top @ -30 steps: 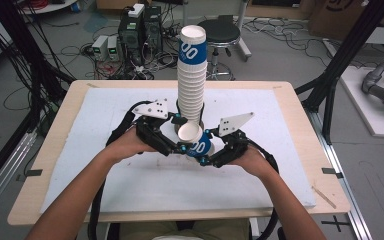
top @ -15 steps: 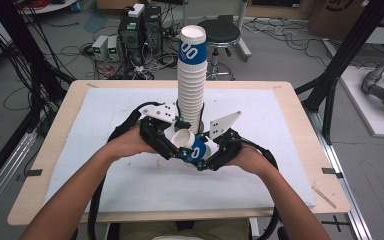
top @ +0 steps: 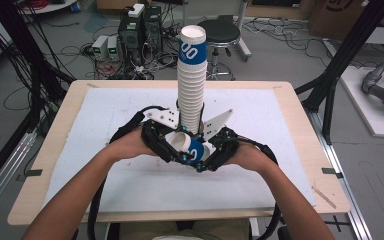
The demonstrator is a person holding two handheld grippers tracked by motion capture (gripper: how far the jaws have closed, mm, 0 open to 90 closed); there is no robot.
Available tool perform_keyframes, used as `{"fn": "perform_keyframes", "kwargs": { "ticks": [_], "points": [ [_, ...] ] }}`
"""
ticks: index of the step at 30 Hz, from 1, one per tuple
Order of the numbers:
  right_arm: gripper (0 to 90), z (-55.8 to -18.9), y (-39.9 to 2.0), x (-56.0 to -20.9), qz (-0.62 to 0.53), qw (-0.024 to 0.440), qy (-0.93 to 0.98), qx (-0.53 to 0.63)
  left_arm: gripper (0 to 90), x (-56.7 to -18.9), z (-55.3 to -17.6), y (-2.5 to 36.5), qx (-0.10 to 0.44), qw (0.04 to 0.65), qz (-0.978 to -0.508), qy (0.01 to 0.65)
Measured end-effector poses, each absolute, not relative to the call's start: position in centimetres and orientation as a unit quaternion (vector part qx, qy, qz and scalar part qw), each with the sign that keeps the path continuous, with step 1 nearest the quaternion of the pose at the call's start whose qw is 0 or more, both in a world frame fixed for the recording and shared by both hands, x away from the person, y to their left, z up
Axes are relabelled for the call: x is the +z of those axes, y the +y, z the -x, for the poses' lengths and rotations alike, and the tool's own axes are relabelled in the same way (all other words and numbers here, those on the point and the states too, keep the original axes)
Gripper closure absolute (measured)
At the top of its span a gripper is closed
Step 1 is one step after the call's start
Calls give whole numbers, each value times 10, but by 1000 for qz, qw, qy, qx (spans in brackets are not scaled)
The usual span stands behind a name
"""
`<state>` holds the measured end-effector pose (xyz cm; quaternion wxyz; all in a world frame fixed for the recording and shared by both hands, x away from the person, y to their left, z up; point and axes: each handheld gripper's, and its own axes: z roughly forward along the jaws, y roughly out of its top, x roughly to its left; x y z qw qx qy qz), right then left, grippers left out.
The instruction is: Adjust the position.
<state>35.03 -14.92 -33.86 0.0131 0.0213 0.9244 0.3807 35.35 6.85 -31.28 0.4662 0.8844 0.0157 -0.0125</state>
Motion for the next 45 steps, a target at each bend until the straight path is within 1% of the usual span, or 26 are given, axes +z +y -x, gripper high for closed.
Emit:
{"fn": "perform_keyframes", "kwargs": {
  "ticks": [7,9,10,14,16,27,33,36,38,45],
  "points": [
    [237,-350,-147,-335,-16,15,928,372,274,-312,-354,72,-12,469,-883,9],
    [224,-350,-148,-334,-18,16,926,376,274,-312,-354,74,-11,478,-878,11],
    [202,-352,-150,-334,-18,17,920,391,272,-311,-355,75,-9,483,-876,12],
    [176,-351,-156,-331,-29,24,903,429,274,-311,-356,85,-10,528,-849,24],
    [140,-351,-162,-329,-33,19,886,462,275,-313,-356,90,-13,553,-833,30],
    [124,-350,-191,-341,-67,13,811,581,275,-334,-353,107,5,645,-762,56],
    [123,-349,-192,-352,-78,6,777,624,275,-348,-350,106,-3,678,-733,59],
    [123,-349,-190,-357,-83,-5,770,632,274,-351,-349,103,-10,694,-717,60],
    [123,-349,-186,-359,-81,-4,772,631,275,-352,-348,101,-16,702,-710,59],
    [127,-347,-184,-363,-88,-15,769,633,274,-352,-348,101,-22,710,-702,58]
  ]
}}
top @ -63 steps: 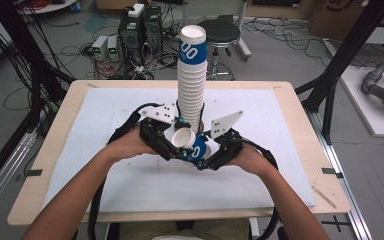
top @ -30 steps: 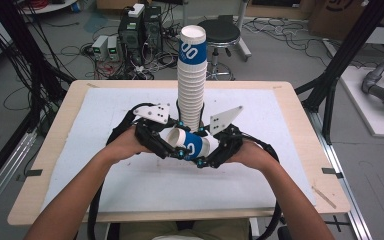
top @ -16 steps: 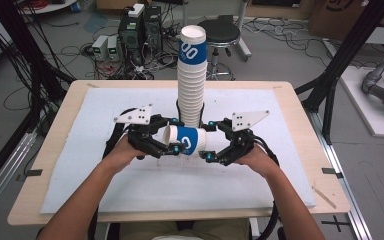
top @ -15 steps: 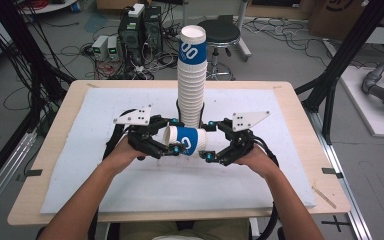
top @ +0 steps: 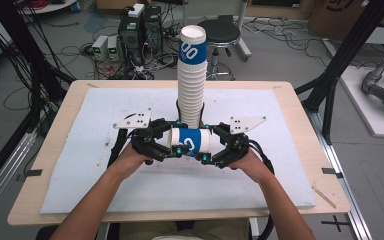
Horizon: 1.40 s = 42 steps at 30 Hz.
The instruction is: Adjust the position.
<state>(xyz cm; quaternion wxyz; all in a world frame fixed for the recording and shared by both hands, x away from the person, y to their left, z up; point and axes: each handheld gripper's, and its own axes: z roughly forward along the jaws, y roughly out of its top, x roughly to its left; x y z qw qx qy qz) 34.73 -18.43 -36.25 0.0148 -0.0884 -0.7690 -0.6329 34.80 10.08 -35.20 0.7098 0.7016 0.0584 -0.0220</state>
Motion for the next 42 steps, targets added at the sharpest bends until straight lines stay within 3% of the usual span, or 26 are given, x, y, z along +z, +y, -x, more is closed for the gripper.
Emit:
{"fn": "perform_keyframes", "kwargs": {
  "ticks": [14,15,17,18,27,42],
  "points": [
    [191,-347,-190,-360,83,30,-779,-620,281,-355,-347,96,-36,689,-721,67],
    [191,-347,-190,-360,82,32,-785,-613,273,-353,-345,95,-31,676,-732,75],
    [191,-347,-191,-358,80,24,-796,-599,151,-350,-342,94,-13,648,-757,85],
    [191,-347,-192,-357,82,24,-800,-594,142,-349,-341,94,-7,639,-765,81],
    [190,-351,-195,-339,94,1,-856,-508,143,-330,-340,98,47,528,-846,54],
    [188,-350,-157,-325,45,-31,-924,-379,146,-341,-341,75,43,430,-902,19]
  ]
}}
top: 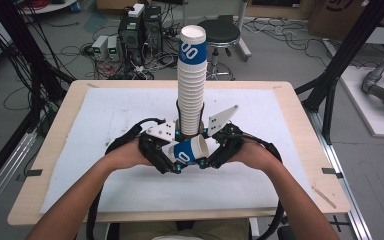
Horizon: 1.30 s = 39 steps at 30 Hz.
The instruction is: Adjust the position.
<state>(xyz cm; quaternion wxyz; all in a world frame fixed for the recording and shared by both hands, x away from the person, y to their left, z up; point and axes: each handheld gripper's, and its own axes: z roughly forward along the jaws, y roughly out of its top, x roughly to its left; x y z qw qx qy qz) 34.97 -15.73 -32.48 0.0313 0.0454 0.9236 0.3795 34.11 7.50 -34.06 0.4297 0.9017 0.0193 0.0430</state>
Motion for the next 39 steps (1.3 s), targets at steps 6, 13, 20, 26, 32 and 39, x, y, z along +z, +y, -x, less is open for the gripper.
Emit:
{"fn": "perform_keyframes", "kwargs": {
  "ticks": [6,13,20,26,32,39],
  "points": [
    [188,-349,-148,-326,-39,31,932,359,187,-344,-341,68,39,406,-913,11],
    [188,-347,-143,-330,-34,33,937,347,225,-349,-341,62,38,389,-920,5],
    [188,-346,-143,-330,-34,29,938,344,256,-349,-342,61,38,391,-920,5],
    [189,-348,-147,-329,-37,31,932,360,264,-348,-343,62,35,403,-915,6],
    [191,-348,-147,-330,-34,26,934,356,267,-352,-343,62,33,408,-912,13],
    [174,-349,-155,-328,-53,10,904,423,264,-354,-343,71,19,461,-887,29]
  ]
}}
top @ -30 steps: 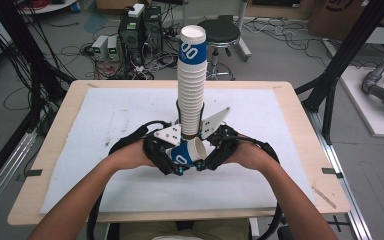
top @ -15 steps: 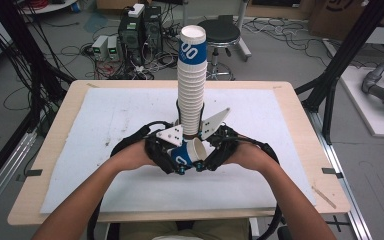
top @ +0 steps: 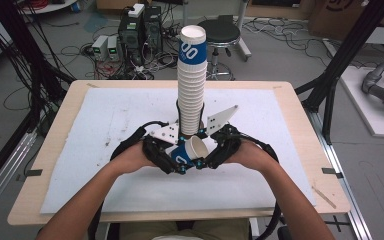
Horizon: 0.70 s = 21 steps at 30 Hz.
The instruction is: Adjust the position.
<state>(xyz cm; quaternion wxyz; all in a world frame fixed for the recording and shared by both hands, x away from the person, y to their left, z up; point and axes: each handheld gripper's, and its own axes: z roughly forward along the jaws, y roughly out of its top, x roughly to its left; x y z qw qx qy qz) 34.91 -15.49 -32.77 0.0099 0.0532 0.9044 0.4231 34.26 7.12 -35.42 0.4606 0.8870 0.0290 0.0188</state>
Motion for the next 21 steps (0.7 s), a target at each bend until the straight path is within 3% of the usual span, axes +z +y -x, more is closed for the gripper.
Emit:
{"fn": "perform_keyframes", "kwargs": {
  "ticks": [21],
  "points": [
    [133,-352,-184,-327,-112,-22,806,580,258,-371,-342,86,10,627,-776,72]
  ]
}}
